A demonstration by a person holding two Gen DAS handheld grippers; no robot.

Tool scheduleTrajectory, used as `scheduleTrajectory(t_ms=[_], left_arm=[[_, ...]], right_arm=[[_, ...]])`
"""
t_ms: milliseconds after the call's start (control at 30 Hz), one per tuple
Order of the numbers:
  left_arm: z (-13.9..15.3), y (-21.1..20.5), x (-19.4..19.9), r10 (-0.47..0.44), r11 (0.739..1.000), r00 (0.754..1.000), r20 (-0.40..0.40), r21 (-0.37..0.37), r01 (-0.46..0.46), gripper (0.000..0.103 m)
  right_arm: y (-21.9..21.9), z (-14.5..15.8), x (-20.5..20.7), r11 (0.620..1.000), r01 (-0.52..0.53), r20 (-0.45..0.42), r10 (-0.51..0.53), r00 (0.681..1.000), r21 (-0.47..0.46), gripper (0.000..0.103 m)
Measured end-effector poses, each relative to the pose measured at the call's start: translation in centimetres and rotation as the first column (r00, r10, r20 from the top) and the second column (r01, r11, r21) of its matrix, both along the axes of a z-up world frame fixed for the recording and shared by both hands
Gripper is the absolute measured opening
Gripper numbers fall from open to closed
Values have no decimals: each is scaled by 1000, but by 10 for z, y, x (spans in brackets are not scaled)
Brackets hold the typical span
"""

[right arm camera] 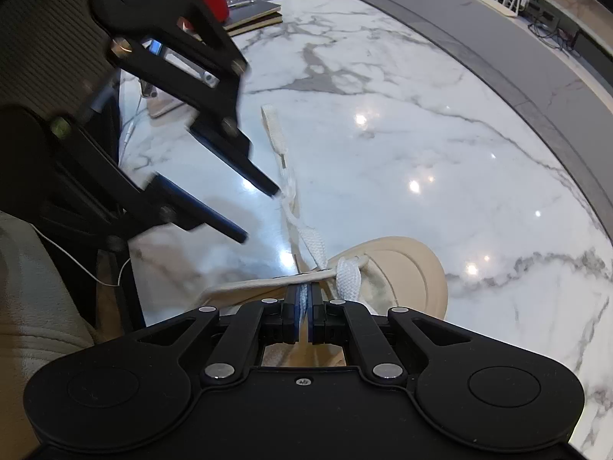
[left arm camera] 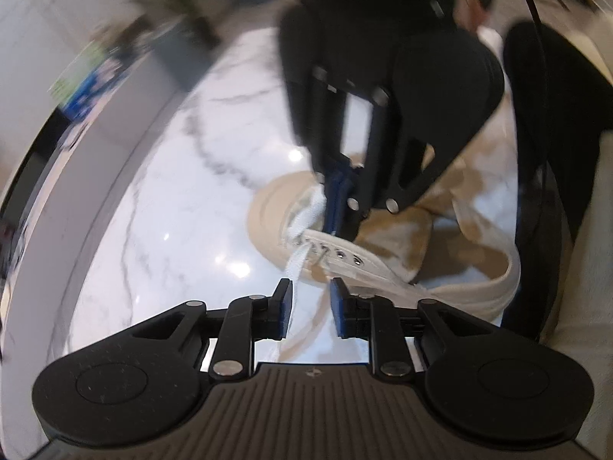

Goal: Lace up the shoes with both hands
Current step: 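Grasp the lace tip emerging from the eyelet with the left gripper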

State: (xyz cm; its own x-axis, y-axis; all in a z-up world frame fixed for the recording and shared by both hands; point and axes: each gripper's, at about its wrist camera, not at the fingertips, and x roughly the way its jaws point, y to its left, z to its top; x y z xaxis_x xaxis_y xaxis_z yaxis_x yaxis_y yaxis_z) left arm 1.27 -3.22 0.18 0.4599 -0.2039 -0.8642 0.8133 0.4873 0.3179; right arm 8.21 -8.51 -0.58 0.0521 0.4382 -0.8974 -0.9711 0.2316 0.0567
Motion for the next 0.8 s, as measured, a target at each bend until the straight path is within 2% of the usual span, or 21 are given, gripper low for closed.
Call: scheduleTrajectory(t_ms=[167, 400, 433, 567, 700, 800], left_arm=[[-18, -12, 2, -134, 988, 990, 36, 83, 130, 15], [-33, -18, 4, -249, 958, 967, 44, 159, 239, 15], [-34, -19, 3, -260, 954, 965, 47, 169, 249, 15], [-40, -24, 4, -286, 942, 957, 39, 195, 273, 3], [-44, -27, 1, -310, 930, 950, 45, 224, 292, 2], [-46, -27, 0, -291, 935, 955, 53, 229, 272, 2]], right_arm=[[-2, 2, -3, 1000, -10, -8, 11, 1000, 4, 2], [-4, 1, -2, 1000, -17, -14, 17, 1000, 15, 2], [-4, 0, -2, 1000, -14, -20, 14, 1000, 17, 2], [-5, 1, -3, 1000, -12, -34, 13, 999, 29, 2], [-7, 3, -5, 999, -8, -31, 9, 999, 34, 2], [-10, 5, -8, 999, 3, -25, -3, 1000, 37, 3]])
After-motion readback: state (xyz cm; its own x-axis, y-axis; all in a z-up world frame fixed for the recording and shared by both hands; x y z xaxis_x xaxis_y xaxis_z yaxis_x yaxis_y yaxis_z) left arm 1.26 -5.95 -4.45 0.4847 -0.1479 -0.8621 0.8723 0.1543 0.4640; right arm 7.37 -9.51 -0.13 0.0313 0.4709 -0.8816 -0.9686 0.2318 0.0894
